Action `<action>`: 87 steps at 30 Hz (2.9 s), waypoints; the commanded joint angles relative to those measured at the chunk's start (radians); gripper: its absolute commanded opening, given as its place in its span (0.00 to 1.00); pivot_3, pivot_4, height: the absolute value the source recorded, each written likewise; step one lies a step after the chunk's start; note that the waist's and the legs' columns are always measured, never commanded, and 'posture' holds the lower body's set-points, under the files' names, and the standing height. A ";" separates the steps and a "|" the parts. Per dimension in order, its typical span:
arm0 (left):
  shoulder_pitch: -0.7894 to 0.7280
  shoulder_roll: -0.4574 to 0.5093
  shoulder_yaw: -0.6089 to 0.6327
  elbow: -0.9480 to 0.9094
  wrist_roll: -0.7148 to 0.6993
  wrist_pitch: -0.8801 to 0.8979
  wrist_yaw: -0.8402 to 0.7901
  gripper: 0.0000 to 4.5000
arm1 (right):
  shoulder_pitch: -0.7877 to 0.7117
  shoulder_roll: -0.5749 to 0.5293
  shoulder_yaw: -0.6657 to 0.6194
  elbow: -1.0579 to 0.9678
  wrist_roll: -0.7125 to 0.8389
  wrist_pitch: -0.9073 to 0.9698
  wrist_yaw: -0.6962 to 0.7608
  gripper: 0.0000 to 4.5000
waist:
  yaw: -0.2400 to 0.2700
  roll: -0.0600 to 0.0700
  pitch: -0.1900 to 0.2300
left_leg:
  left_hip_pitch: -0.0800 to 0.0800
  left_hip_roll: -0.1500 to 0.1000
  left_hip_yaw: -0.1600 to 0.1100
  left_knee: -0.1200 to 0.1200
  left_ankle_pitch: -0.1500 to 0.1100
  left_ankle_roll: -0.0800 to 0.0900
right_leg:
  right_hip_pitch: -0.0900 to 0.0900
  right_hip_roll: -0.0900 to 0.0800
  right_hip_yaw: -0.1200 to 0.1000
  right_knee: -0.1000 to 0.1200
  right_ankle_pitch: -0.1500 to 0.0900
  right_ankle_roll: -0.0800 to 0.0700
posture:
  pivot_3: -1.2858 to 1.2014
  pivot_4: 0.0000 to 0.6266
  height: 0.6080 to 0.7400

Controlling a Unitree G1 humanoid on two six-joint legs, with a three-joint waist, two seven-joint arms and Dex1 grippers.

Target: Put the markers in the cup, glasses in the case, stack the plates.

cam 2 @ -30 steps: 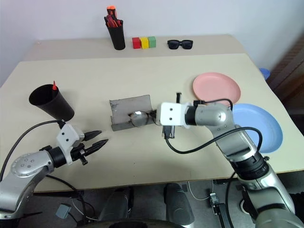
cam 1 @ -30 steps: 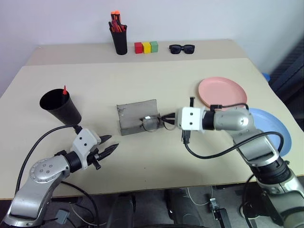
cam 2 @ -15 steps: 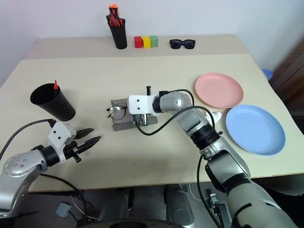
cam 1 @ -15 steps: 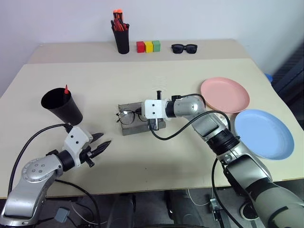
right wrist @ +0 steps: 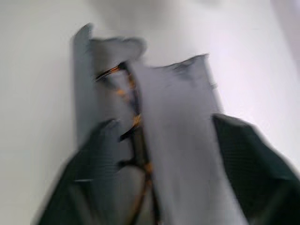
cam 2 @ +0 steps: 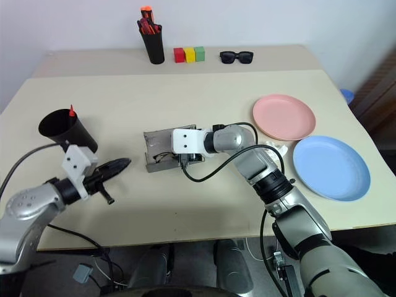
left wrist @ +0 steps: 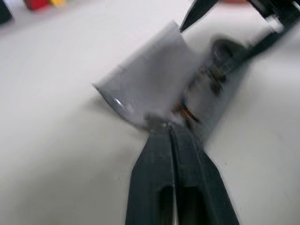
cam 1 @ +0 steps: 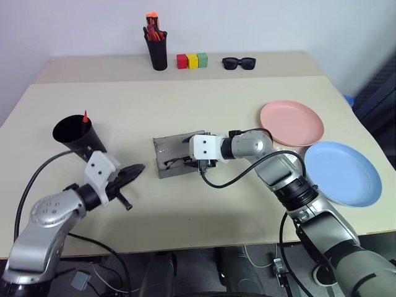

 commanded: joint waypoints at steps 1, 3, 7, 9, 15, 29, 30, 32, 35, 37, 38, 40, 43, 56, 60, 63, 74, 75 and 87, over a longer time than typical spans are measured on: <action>-0.173 -0.038 -0.056 0.056 -0.008 0.059 0.048 0.01 | -0.012 -0.010 -0.079 -0.103 0.039 0.046 -0.015 0.67 | 0.003 0.000 0.000 | 0.000 0.000 0.000 0.001 0.000 0.000 | 0.000 0.000 0.000 0.000 0.001 0.002 | 0.52 0.24 1.00; -0.310 -0.076 -0.113 0.131 0.025 0.101 0.086 0.01 | 0.015 -0.029 -0.115 -0.160 0.071 0.069 -0.006 0.67 | 0.002 0.000 0.000 | 0.000 -0.001 -0.001 0.002 0.000 0.000 | 0.002 0.000 0.000 -0.001 0.002 0.003 | 0.52 0.24 1.00; -0.567 -0.160 -0.210 0.361 0.097 0.154 0.144 0.01 | 0.120 -0.101 -0.190 -0.311 0.148 0.104 0.029 0.67 | 0.006 -0.001 0.000 | 0.000 -0.001 -0.002 0.002 0.000 0.000 | 0.003 0.000 -0.001 -0.001 0.004 0.007 | 0.52 0.24 1.00; -0.685 -0.219 -0.202 0.501 0.080 0.217 0.170 0.01 | 0.192 -0.149 -0.226 -0.401 0.196 0.138 0.055 0.67 | 0.007 -0.001 0.000 | 0.000 -0.001 -0.003 0.002 0.000 0.000 | 0.003 0.000 -0.002 -0.001 0.003 0.008 | 0.52 0.24 1.00; -0.922 -0.270 -0.269 0.922 0.152 0.309 0.139 0.01 | 0.388 -0.280 -0.328 -0.596 0.264 0.276 0.052 0.67 | -0.011 0.000 0.000 | 0.000 -0.001 -0.003 0.002 -0.001 0.001 | 0.003 0.000 -0.001 -0.001 0.003 0.008 | 0.52 0.24 1.00; -0.843 -0.185 -0.351 0.820 0.136 0.318 -0.223 0.01 | 0.536 -0.369 -0.486 -0.746 0.411 0.479 -0.041 0.67 | -0.004 0.000 0.000 | -0.001 -0.001 -0.002 0.002 -0.001 0.001 | 0.002 0.000 -0.001 -0.001 0.002 0.009 | 0.52 0.24 1.00; -0.823 -0.175 -0.347 0.777 0.125 0.330 -0.240 0.01 | 0.530 -0.360 -0.488 -0.730 0.411 0.477 -0.056 0.67 | -0.003 0.000 0.000 | -0.001 -0.001 -0.002 0.002 -0.001 0.001 | 0.002 0.000 -0.001 -0.001 0.002 0.009 | 0.52 0.24 1.00; -0.769 -0.152 -0.341 0.678 0.095 0.348 -0.275 0.01 | 0.522 -0.347 -0.483 -0.699 0.413 0.468 -0.077 0.67 | -0.001 0.000 0.000 | -0.001 -0.001 -0.002 0.002 -0.001 0.001 | 0.002 0.000 -0.001 -0.001 0.002 0.009 | 0.52 0.24 1.00; -0.690 -0.125 -0.334 0.527 0.042 0.369 -0.317 0.01 | 0.518 -0.338 -0.472 -0.667 0.412 0.447 -0.091 0.67 | 0.001 0.000 0.000 | -0.001 -0.001 -0.002 0.002 -0.001 0.001 | 0.002 0.000 -0.001 -0.001 0.002 0.009 | 0.52 0.24 1.00; -0.644 -0.112 -0.322 0.427 -0.007 0.389 -0.340 0.01 | 0.513 -0.331 -0.466 -0.641 0.409 0.435 -0.103 0.67 | 0.001 0.000 0.000 | -0.001 -0.001 -0.002 0.002 -0.001 0.001 | 0.002 0.000 -0.001 -0.002 0.002 0.009 | 0.52 0.24 1.00; -0.626 -0.104 -0.319 0.384 -0.028 0.400 -0.349 0.01 | 0.509 -0.328 -0.462 -0.627 0.406 0.427 -0.110 0.67 | 0.000 0.000 0.000 | -0.001 -0.001 -0.002 0.002 -0.001 0.001 | 0.002 0.000 -0.001 -0.001 0.002 0.009 | 0.52 0.24 1.00; -0.582 -0.079 -0.324 0.303 -0.056 0.408 -0.369 0.01 | 0.500 -0.321 -0.457 -0.597 0.400 0.412 -0.122 0.67 | 0.000 0.000 0.000 | -0.001 -0.001 -0.002 0.002 -0.001 0.001 | 0.002 -0.001 0.000 -0.001 0.002 0.009 | 0.52 0.24 1.00; -0.521 -0.031 -0.342 0.220 -0.070 0.409 -0.393 0.01 | 0.486 -0.314 -0.456 -0.562 0.394 0.397 -0.143 0.67 | -0.002 0.000 0.000 | -0.001 -0.001 -0.002 0.002 -0.001 0.001 | 0.002 0.000 0.000 -0.001 0.000 0.006 | 0.52 0.24 1.00; -0.385 0.084 -0.412 0.139 -0.026 0.346 -0.398 0.01 | 0.430 -0.319 -0.462 -0.402 0.338 0.318 -0.209 0.67 | 0.000 0.000 0.000 | -0.001 -0.001 -0.001 0.003 -0.001 0.001 | 0.003 0.000 0.000 -0.002 0.000 0.005 | 0.52 0.24 1.00; -0.385 0.032 -0.342 0.164 -0.061 0.278 -0.368 0.01 | 0.380 -0.322 -0.462 -0.316 0.292 0.325 -0.260 0.67 | -0.001 0.001 0.000 | 0.000 -0.001 0.000 0.003 -0.001 0.001 | 0.003 0.000 0.001 -0.001 0.000 0.005 | 0.52 0.24 1.00; -0.417 -0.038 -0.232 0.209 -0.098 0.239 -0.295 0.01 | 0.327 -0.329 -0.443 -0.192 0.213 0.335 -0.331 0.67 | -0.001 0.000 0.000 | -0.001 -0.001 0.000 0.006 -0.001 0.001 | 0.003 0.000 0.001 -0.001 0.000 0.004 | 0.52 0.24 1.00; -0.355 -0.031 -0.150 0.071 -0.079 0.166 -0.195 0.00 | 0.149 -0.238 -0.345 0.239 0.086 0.194 -0.410 0.62 | -0.011 0.001 0.001 | -0.001 -0.001 0.000 0.006 -0.001 0.002 | 0.003 0.000 0.001 -0.001 0.002 0.007 | 0.52 0.24 1.00; -0.345 -0.029 -0.154 0.064 -0.073 0.164 -0.187 0.00 | 0.138 -0.232 -0.337 0.273 0.072 0.171 -0.423 0.56 | -0.012 0.001 0.001 | -0.001 -0.001 0.000 0.006 -0.001 0.002 | 0.003 0.000 0.001 -0.001 0.002 0.008 | 0.52 0.24 1.00; -0.293 -0.046 -0.172 0.033 -0.082 0.167 -0.121 0.00 | 0.162 -0.259 -0.391 0.122 0.063 0.095 -0.443 0.01 | -0.003 0.002 0.001 | -0.001 -0.001 0.000 0.006 -0.001 0.002 | 0.003 0.000 0.001 -0.001 0.002 0.008 | 0.52 0.24 1.00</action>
